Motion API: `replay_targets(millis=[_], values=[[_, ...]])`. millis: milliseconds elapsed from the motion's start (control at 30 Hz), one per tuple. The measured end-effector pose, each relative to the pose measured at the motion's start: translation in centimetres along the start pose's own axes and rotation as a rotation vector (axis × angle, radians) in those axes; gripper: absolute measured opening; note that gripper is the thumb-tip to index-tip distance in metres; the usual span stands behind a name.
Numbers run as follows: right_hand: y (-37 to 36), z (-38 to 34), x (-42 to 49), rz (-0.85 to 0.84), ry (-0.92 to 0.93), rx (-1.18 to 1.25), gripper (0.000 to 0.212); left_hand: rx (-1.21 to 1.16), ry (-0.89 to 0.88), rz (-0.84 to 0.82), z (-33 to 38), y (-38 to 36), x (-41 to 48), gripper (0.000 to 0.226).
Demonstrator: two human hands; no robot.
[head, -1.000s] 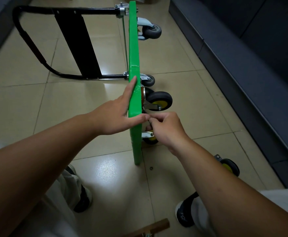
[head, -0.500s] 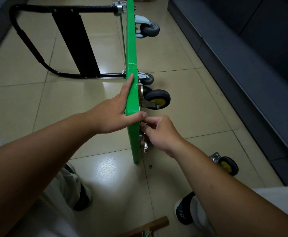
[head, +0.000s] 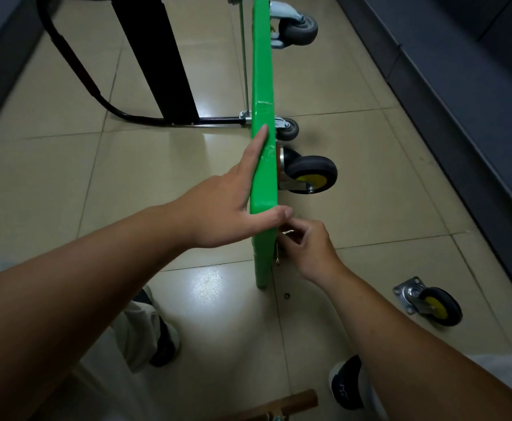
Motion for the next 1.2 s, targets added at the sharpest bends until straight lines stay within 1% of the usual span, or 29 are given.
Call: replay_targets(millis=[133, 333, 400, 467, 567, 600, 633, 667, 700, 733, 767, 833, 867, 933, 1000, 1100, 1200], values=[[0.0, -0.1, 1.4, 0.029, 0.043, -0.111, 0.030, -0.018, -0.005, 0.012, -0.2, 0.2, -0.2, 0.111], [0.7, -0.8, 1.5, 0.083, 0.051, -0.243, 0.027, -0.013, -0.006, 0.007, 0.0, 0.1, -0.1, 0.111], [1.2, -0.1, 0.9, 0.084, 0.032, -0.373, 0.027, -0.014, -0.014, 0.000, 0.1, 0.1, 0.0, 0.112], [1.7, 2.5, -0.3, 0.046, -0.102, -0.540, 0.027, -0.018, -0.018, -0.011, 0.1, 0.0, 0.0, 0.111], [3.1, 8.8, -3.7, -0.049, -0.541, -0.620, 0.012, -0.025, -0.005, -0.014, 0.0, 0.0, -0.2, 0.110], [3.3, 9.8, -5.1, -0.120, -0.662, -0.689, 0.015, -0.024, -0.002, -0.012, 0.1, 0.0, -0.2, 0.110], [3.4, 10.3, -6.3, -0.201, -0.744, -0.763, 0.017, -0.024, 0.003, -0.010, 0.1, 0.0, -0.3, 0.110], [3.5, 10.2, -7.0, -0.250, -0.784, -0.800, 0.019, -0.028, 0.008, -0.010, 0.1, 0.0, -0.3, 0.111], [3.6, 9.3, -7.2, -0.250, -0.789, -0.784, 0.019, -0.037, 0.010, -0.014, 0.2, 0.0, -0.4, 0.112], [3.8, 8.1, -6.9, -0.214, -0.764, -0.747, 0.017, -0.048, 0.009, -0.022, 0.2, 0.0, -0.4, 0.114], [3.9, 6.5, -6.4, -0.133, -0.713, -0.677, 0.017, -0.057, 0.005, -0.034, 0.3, 0.0, -0.4, 0.117], [3.9, 2.1, -5.3, 0.045, -0.551, -0.464, 0.017, -0.060, -0.002, -0.051, 0.4, -0.1, -0.5, 0.120], [3.6, -0.3, -4.8, 0.101, -0.464, -0.365, 0.014, -0.061, -0.002, -0.053, 0.5, -0.1, -0.5, 0.121], [2.8, -4.8, -4.2, 0.131, -0.319, -0.240, 0.012, -0.063, -0.001, -0.053, 0.6, -0.1, -0.5, 0.122], [2.4, -7.6, -3.9, 0.153, -0.229, -0.195, 0.016, -0.058, -0.002, -0.047, 0.6, -0.1, -0.5, 0.123], [2.2, -8.7, -4.0, 0.179, -0.226, -0.210, 0.030, -0.051, 0.000, -0.035, 0.4, 0.0, -0.5, 0.122], [2.2, -8.7, -4.4, 0.182, -0.213, -0.202, 0.034, -0.038, -0.004, -0.036, 0.3, -0.1, -0.4, 0.121]])
Point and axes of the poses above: each hand's wrist, its own x-axis towards the middle knuckle, its own y-axis out of the back of the hand, z = x × y, the point moved 10 cm from there along x, towards the middle knuckle, and after that the axes turned 8 degrees about -z, right-handed, at the moved point
